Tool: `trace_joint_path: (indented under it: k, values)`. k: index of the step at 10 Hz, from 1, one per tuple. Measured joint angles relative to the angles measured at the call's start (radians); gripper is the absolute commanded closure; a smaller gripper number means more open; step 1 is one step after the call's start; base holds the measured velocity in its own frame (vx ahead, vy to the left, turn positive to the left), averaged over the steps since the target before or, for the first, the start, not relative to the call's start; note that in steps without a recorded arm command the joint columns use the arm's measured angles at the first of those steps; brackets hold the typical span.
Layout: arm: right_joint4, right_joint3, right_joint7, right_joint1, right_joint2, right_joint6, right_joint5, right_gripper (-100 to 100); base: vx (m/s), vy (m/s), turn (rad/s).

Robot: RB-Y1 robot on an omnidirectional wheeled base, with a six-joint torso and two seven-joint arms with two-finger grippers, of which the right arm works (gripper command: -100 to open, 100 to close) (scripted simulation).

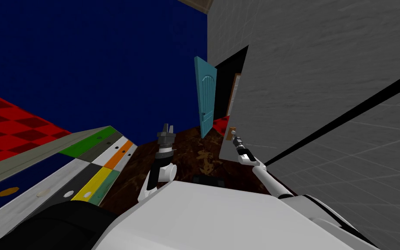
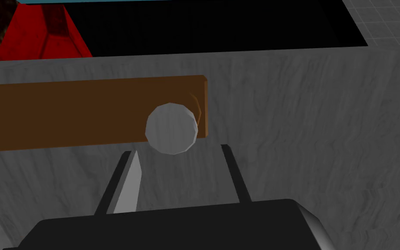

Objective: Pull the door open

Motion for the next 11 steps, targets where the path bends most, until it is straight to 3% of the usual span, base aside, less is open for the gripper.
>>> trace_joint_path:
  k: [3, 11]
  values:
    - [-0.022, 0.013, -0.013, 0.015, -0.011, 0.001, 0.003, -100, 0.008, -0.012, -0.033]
    - [-0.027, 0.013, -0.013, 0.017, -0.011, 0.002, 0.003, -100, 0.003, 0.009, -0.016]
